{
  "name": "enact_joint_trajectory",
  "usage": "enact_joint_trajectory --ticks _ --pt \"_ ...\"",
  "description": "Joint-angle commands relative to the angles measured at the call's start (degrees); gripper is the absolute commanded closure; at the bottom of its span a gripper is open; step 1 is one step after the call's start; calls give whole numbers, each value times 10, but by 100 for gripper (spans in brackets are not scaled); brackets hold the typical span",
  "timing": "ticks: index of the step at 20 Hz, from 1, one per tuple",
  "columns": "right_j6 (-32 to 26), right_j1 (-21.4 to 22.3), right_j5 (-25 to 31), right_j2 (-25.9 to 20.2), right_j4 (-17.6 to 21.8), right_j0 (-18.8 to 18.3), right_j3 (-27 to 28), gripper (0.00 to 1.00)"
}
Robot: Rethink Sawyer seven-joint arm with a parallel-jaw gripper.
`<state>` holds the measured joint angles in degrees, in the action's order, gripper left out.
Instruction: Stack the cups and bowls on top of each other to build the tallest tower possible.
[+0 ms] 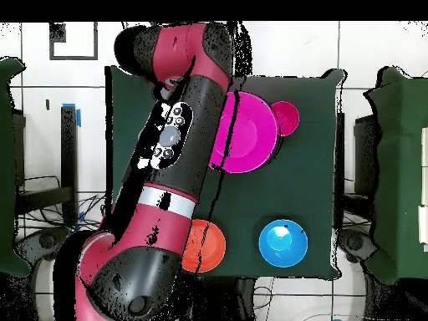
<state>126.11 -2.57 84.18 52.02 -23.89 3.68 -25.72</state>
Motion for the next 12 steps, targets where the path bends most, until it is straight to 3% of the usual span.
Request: enact_joint_trajectory --ticks 1,12 --pt "131 3 64 -20 -17 3 8 100" --pt "145 -1 68 -13 -29 16 1 100"
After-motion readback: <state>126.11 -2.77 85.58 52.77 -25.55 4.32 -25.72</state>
